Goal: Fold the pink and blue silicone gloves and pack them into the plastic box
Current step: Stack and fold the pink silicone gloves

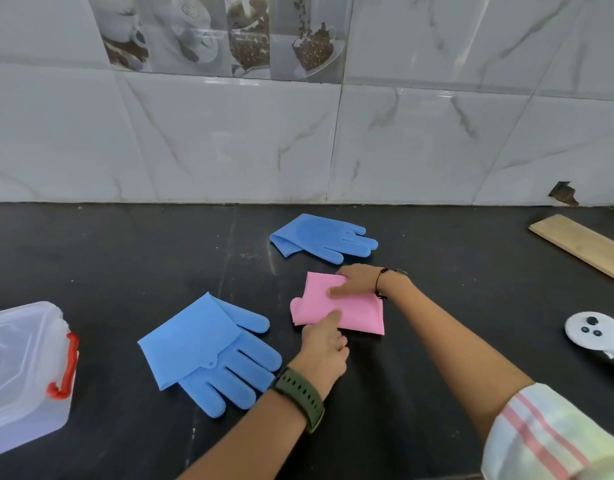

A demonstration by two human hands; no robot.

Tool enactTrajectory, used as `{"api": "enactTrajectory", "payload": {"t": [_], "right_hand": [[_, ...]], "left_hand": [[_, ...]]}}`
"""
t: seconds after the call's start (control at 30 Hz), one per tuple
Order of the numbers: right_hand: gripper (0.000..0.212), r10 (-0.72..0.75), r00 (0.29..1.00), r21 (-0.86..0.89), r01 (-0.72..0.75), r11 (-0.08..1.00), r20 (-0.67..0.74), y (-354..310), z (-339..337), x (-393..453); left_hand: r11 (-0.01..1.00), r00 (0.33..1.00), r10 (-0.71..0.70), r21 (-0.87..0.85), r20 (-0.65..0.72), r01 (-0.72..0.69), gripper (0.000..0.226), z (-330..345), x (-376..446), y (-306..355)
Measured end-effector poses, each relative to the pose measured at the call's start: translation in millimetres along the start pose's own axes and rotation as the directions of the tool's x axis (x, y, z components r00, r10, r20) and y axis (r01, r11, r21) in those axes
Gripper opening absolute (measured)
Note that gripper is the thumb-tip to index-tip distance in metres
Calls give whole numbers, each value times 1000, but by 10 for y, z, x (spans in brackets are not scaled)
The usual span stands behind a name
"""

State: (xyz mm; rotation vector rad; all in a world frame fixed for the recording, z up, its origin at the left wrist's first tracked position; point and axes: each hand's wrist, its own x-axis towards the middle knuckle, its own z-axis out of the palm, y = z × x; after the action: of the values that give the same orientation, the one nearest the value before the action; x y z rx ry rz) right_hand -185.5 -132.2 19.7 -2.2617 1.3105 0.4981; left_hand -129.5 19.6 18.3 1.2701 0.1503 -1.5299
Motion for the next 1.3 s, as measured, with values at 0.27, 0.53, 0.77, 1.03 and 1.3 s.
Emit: {"api": "enactTrajectory", "payload": {"t": [0.27,0.53,0.77,1.03,1.3], "right_hand": [[32,68,991,311,-101,945,113,158,0,1],[64,159,973,239,-196,951,167,139,17,-205],[66,181,939,274,-264,925,292,104,-56,-256],[51,102,956,316,-190,930,275,145,-47,-323],[43,66,966,329,-149,933,251,129,-37,-340]], "left_hand": [[998,993,25,-55,-120,-31,63,218,161,26],[988,976,138,98,-169,-123,68,178,256,-19],[954,975,200,246,-97,-171,77,55,292,62],[775,949,304,600,-77,-200,46,15,340,330],[839,983,185,521,-1,-157,48,-26,399,421]]}}
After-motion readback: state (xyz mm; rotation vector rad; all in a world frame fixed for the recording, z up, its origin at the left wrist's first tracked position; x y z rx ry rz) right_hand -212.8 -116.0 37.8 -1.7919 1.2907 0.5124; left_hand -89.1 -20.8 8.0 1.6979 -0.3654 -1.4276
